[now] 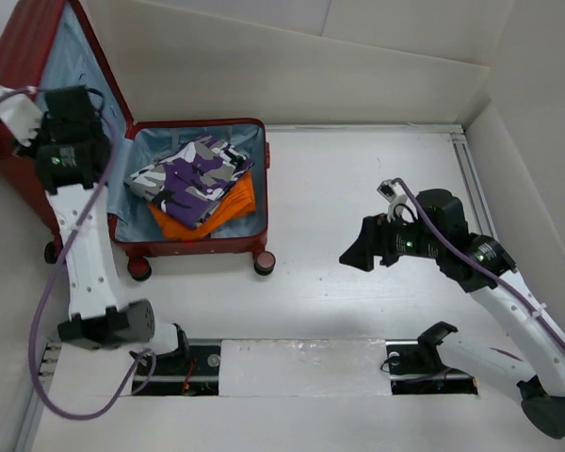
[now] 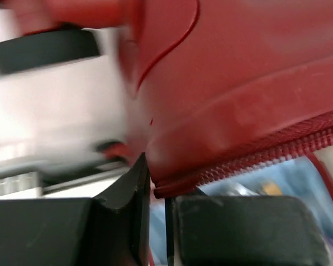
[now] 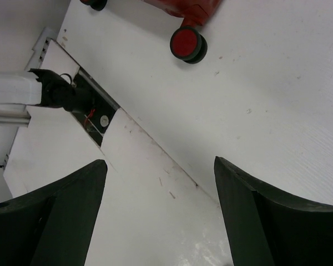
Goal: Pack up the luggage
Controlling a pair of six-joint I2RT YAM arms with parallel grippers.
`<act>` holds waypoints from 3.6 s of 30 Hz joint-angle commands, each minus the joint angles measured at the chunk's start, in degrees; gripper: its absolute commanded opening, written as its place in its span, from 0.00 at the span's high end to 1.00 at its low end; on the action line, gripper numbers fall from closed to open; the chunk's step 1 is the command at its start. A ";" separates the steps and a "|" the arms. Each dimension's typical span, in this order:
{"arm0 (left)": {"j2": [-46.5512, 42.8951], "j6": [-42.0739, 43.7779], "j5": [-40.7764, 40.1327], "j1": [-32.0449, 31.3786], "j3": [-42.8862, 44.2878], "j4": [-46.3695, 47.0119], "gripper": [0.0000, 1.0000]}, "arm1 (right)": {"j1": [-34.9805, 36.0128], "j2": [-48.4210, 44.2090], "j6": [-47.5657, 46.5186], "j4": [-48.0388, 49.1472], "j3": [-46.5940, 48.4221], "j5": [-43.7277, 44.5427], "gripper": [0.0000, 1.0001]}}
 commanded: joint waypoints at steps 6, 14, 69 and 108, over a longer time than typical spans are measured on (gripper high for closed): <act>-29.68 -12.60 50.96 -16.05 -34.74 31.57 1.00 | 0.49 2.49 1.95 3.17 1.28 0.90 0.16; -28.20 7.34 89.40 -16.05 -45.02 25.73 0.00 | 0.49 11.19 3.53 6.06 10.49 6.61 0.07; 33.75 -7.15 61.46 16.83 17.21 12.34 0.00 | -12.52 93.54 52.74 70.33 53.73 -15.01 0.38; 39.65 -7.24 88.34 -38.45 0.86 28.69 0.00 | -16.21 32.06 22.88 45.15 -8.02 -3.94 0.39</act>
